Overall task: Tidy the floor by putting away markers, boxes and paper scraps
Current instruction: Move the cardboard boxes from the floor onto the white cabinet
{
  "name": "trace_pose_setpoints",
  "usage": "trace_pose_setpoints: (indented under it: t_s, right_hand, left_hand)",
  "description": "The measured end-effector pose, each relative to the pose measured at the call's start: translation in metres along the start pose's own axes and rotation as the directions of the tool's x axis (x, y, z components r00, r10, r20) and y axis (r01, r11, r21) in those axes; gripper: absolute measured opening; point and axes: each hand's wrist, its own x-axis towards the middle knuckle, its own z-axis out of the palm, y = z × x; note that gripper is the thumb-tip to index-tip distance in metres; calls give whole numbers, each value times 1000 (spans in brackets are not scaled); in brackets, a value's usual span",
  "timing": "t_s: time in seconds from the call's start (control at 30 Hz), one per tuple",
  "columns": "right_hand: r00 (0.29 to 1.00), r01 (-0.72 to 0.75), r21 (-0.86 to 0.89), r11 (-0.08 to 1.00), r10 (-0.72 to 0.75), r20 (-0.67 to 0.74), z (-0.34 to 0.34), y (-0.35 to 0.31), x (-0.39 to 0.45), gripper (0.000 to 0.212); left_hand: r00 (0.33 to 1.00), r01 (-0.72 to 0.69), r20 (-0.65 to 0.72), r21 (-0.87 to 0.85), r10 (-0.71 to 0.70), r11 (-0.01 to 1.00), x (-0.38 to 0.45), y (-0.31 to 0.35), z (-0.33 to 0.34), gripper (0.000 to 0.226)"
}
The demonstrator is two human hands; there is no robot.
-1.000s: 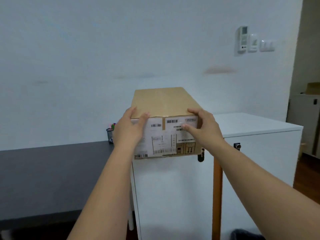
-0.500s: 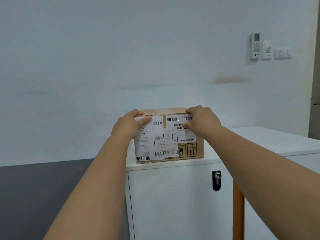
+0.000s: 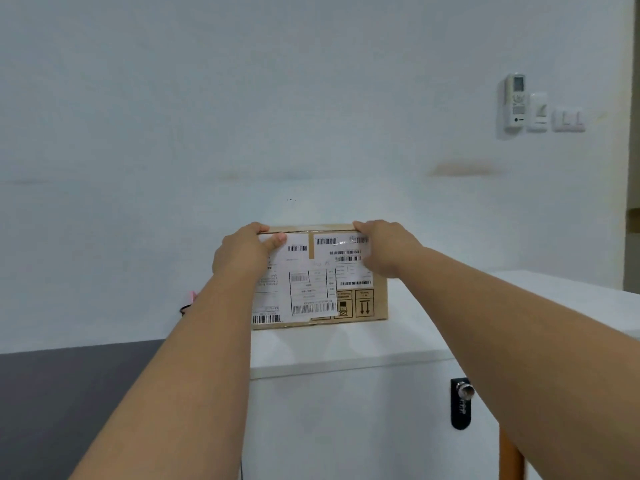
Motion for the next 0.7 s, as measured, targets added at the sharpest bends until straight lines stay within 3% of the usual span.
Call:
trace_pose_setpoints:
  t_s: [0.17, 0.3, 0.4, 0.5, 0.6, 0.7]
  right_hand:
    - [1000, 21, 98, 995, -23, 18, 8, 4, 2, 78]
    - [983, 50, 155, 987, -76, 168, 13, 10, -13, 99]
    - [977, 33, 179, 983, -70, 200, 8, 23, -31, 100]
    - [991, -49, 188, 981, 24, 132, -16, 51, -68, 91]
    - [972, -224, 224, 949, 199, 129, -38, 89, -134, 82]
    - [879, -475, 289, 831, 436, 192, -61, 120, -205, 76]
  left_hand:
    - [1000, -1, 14, -33, 2, 999, 2, -4, 2, 56]
    - [997, 9, -72, -27, -11, 1000, -24, -3, 9, 56]
    - [986, 53, -159, -24, -57, 998, -45, 0, 9, 60]
    - [957, -101, -280, -58, 81, 993, -60, 26, 14, 56]
    - [975, -183, -167, -214, 149, 959, -103, 71, 33, 52]
    - [979, -155, 70, -363, 192, 919, -160, 113, 56, 53]
